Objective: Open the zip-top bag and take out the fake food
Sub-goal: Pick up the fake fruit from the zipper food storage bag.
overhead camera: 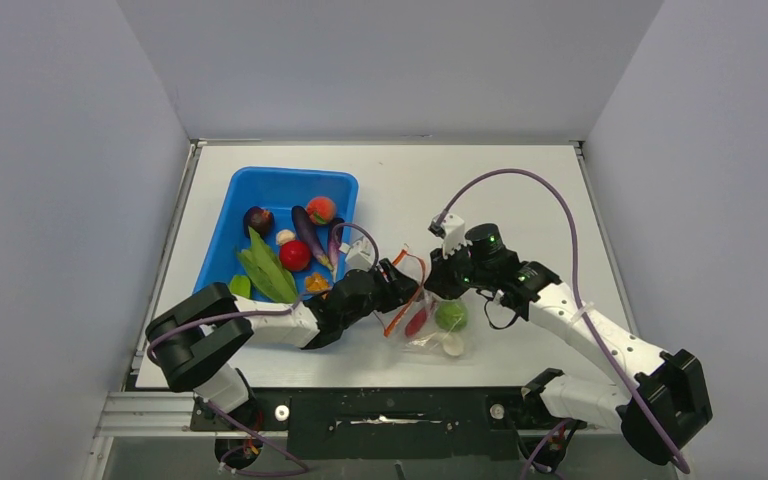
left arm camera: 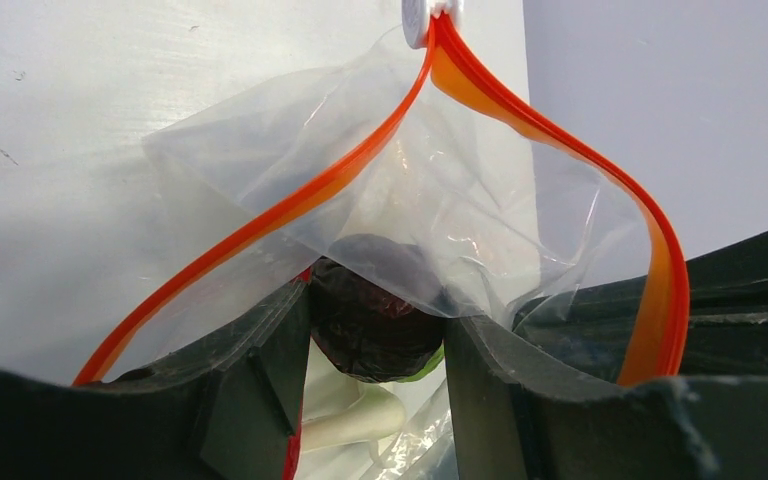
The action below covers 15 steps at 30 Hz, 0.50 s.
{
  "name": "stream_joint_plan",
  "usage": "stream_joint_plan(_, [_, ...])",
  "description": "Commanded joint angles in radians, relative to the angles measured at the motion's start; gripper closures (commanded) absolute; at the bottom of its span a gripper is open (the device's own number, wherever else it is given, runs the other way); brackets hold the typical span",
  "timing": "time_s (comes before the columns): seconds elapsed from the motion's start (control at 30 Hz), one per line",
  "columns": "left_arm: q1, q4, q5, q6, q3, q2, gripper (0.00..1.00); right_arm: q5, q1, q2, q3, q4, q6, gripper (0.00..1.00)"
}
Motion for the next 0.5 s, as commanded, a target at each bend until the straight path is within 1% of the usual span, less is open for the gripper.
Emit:
stream_joint_plan(0.0, [0.003, 0.090, -0.013, -0.002, 0.001, -0.046, 1.00, 0.002, 0.009, -0.023, 0.070, -0.015, 0.020, 0.86])
stream_joint_plan(0.1, [0.003, 0.090, -0.005, -0.004, 0.006, -0.032, 1.00, -0.027, 0.010, -0.028, 0.105, -0.010, 0.073, 0.69])
stream_joint_plan(0.2, [0.001, 0.098, 0.001, -0.005, 0.011, -0.021, 1.00, -0.035, 0.010, -0.037, 0.134, 0.010, 0.141, 0.63])
stream_joint_plan(0.3, [-0.002, 0.107, -0.001, -0.007, 0.012, -0.014, 1.00, -0.023, 0.011, -0.031, 0.157, 0.018, 0.220, 0.54])
stream_joint_plan(0.47, [-0.002, 0.107, -0.001, -0.007, 0.014, -0.018, 1.00, -0.042, 0.022, 0.037, 0.199, 0.006, 0.284, 0.50])
